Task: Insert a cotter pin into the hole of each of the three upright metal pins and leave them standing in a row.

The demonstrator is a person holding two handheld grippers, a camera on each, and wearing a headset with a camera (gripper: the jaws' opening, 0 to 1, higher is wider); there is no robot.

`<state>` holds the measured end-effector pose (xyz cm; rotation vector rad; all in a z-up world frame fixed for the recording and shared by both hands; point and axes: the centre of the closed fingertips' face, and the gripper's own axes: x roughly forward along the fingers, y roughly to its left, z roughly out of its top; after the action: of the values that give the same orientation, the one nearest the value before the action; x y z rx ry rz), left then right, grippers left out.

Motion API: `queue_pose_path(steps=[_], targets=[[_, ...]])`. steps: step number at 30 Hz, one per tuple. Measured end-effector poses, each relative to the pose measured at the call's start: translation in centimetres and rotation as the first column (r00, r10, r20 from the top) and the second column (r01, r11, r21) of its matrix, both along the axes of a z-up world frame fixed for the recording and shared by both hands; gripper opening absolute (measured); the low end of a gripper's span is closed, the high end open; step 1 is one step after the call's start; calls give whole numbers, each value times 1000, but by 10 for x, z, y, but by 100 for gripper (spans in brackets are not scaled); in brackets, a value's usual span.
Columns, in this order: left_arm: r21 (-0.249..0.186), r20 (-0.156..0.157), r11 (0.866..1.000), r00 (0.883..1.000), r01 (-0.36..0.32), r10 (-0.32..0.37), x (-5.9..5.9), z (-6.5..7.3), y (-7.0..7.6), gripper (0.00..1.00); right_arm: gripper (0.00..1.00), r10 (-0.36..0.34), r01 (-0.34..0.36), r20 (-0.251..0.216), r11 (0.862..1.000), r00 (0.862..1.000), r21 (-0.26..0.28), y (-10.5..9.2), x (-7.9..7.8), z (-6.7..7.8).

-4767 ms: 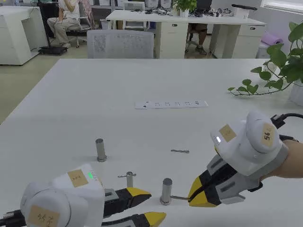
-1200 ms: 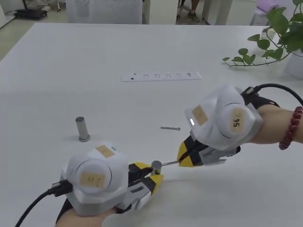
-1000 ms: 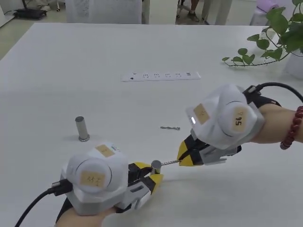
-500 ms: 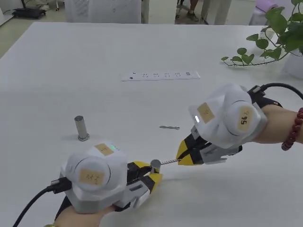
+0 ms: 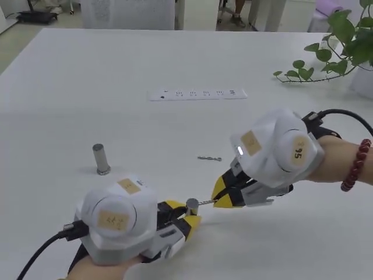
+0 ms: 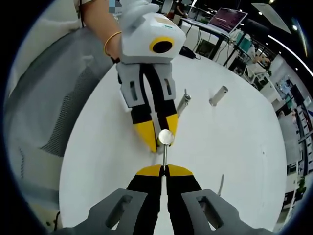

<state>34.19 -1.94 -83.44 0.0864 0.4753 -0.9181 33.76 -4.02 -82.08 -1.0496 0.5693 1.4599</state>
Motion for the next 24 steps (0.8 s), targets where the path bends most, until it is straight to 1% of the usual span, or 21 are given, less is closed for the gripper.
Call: queue_pose_path(steps=[6, 21, 24], targets=[[-3, -3, 1000, 1000, -2, 2, 0, 0, 0, 12, 3, 0, 0, 0, 1000, 1000, 4, 2, 0, 0], [-26, -22, 999, 1000, -19, 18, 0, -1, 0, 12, 4, -20, 20, -11, 999, 1000, 29, 10, -3, 0], [-26, -20, 999, 1000, -20, 19, 0, -2, 0, 12, 4, -25, 25, -12, 999, 1000, 29, 11, -3, 1]])
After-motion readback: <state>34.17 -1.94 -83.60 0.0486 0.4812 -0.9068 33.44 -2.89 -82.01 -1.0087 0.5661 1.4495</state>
